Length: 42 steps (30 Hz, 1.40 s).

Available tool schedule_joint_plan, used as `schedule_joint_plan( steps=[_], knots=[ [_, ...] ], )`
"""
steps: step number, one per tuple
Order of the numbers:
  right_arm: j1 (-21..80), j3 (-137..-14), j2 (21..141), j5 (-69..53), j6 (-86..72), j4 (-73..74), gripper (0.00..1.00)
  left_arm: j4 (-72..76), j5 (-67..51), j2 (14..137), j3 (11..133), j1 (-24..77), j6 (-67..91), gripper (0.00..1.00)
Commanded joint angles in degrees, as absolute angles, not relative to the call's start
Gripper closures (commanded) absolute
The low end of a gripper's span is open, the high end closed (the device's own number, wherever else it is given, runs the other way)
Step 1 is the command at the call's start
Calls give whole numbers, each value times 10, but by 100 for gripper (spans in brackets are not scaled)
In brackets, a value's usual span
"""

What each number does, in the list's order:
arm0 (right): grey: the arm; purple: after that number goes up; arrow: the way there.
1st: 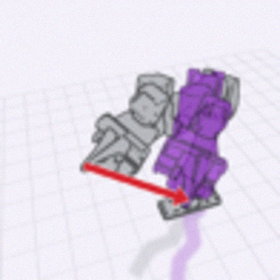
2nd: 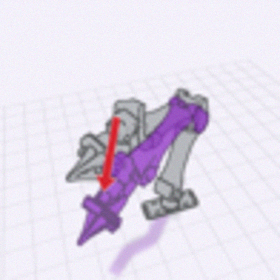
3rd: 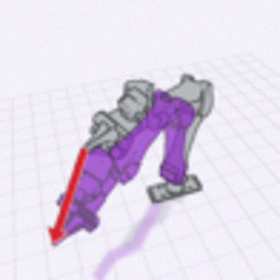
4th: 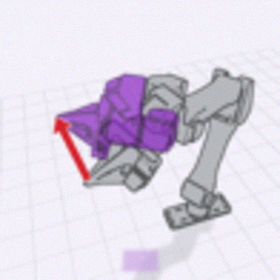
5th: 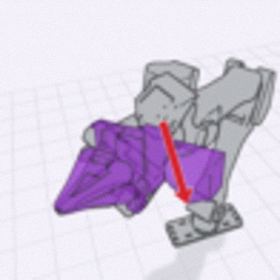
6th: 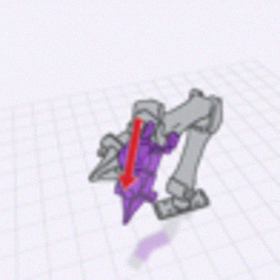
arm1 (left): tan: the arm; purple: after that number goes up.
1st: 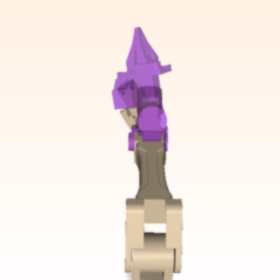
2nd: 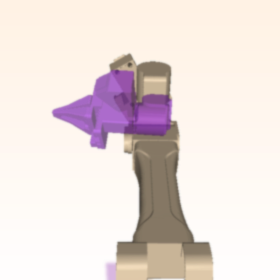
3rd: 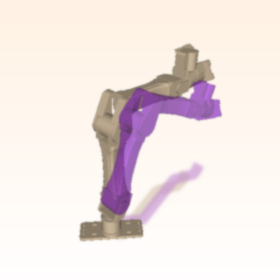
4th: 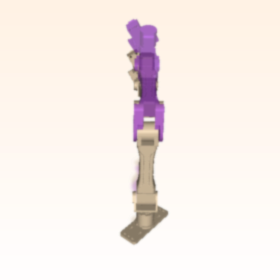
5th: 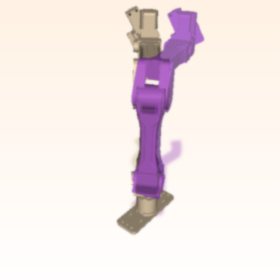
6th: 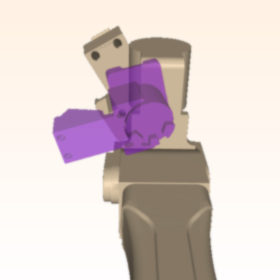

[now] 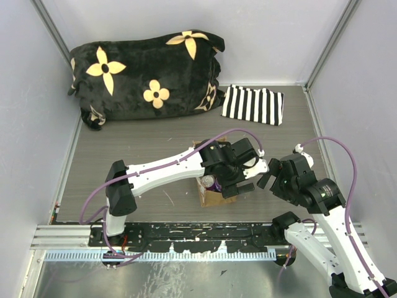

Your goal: Place the beverage into the canvas bag

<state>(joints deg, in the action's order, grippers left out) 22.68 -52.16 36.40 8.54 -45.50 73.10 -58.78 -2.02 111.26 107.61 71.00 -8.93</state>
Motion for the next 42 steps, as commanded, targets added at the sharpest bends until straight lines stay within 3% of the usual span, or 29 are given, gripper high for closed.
schedule_joint_plan(
  steps=[1,11,29,32,42],
  knots=[
    [227,-526,362,78,-459,702,0,-564,-9,1096,1098,706,-89,5],
    [227,-521,360,76,-459,701,0,-561,-3,1093,1103,701,-88,3],
    [227,-524,364,75,-460,699,0,-567,-13,1073,1104,701,-84,12],
    [227,-524,364,74,-460,699,0,-569,-13,1071,1107,701,-84,20],
    [227,-526,367,72,-461,696,0,-571,-3,1040,1090,695,-90,63]
  ],
)
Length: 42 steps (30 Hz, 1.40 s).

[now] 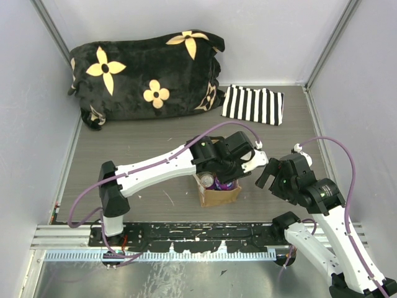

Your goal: Place the beverage into the canvas bag

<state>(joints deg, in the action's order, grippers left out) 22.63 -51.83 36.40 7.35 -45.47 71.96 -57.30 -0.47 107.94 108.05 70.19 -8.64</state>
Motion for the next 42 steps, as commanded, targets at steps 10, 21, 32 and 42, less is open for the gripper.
schedule_joint_plan(
  steps=[10,21,32,42],
  knots=[
    [227,-532,372,70,-461,693,0,-546,-12,1034,1024,690,-86,92],
    [227,-541,375,78,-455,703,0,-505,-48,1062,973,687,-54,95],
    [227,-533,365,80,-460,712,0,-434,-60,1086,901,687,-13,97],
    [227,-534,369,80,-462,709,0,-436,-25,1059,928,687,-28,55]
  ],
)
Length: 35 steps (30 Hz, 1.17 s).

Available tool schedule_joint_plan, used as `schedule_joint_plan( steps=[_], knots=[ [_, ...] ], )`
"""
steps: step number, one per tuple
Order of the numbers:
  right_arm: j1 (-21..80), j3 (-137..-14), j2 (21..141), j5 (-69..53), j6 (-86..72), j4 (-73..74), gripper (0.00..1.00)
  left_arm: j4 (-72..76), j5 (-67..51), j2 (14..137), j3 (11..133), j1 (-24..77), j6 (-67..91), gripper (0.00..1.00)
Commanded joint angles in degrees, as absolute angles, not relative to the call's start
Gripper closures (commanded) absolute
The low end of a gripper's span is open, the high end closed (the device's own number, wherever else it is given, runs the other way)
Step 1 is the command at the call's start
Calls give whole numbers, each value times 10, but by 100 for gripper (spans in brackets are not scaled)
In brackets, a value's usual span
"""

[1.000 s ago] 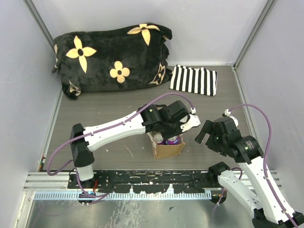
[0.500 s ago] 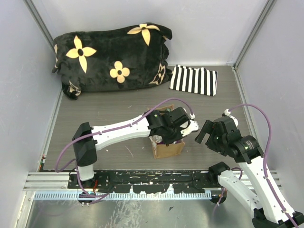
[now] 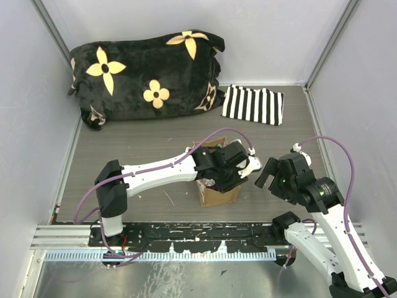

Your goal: Place the beverage into the canvas bag

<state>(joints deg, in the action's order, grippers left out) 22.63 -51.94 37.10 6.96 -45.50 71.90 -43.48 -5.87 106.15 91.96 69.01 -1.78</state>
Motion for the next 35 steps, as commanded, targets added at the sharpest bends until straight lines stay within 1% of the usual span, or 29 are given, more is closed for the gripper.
schedule_joint_plan(
  steps=[1,2,3,8,11,12,13,14,18,24,27,35],
  knots=[
    [227,-535,369,80,-462,707,0,-437,-19,1051,934,685,-31,48],
    [227,-536,369,80,-462,705,0,-439,-15,1042,941,682,-34,41],
    [227,-537,368,80,-462,702,0,-441,-12,1035,946,679,-35,38],
    [227,-543,359,79,-463,678,0,-441,-20,987,947,641,-28,22],
    [227,-546,358,79,-461,662,0,-439,-42,956,934,605,-19,14],
    [227,-547,359,77,-461,657,0,-437,-52,946,928,592,-14,13],
    [227,-547,361,75,-461,652,0,-433,-57,935,920,583,-9,9],
    [227,-547,363,73,-459,645,0,-435,-57,923,918,576,-9,7],
    [227,-541,379,59,-455,622,0,-441,-76,885,898,543,0,4],
    [227,-531,400,38,-450,581,0,-410,-142,812,831,452,28,3],
    [227,-527,408,29,-448,565,0,-394,-141,773,794,417,31,1],
    [227,-514,418,14,-449,539,0,-395,-138,718,725,358,62,0]
  ],
)
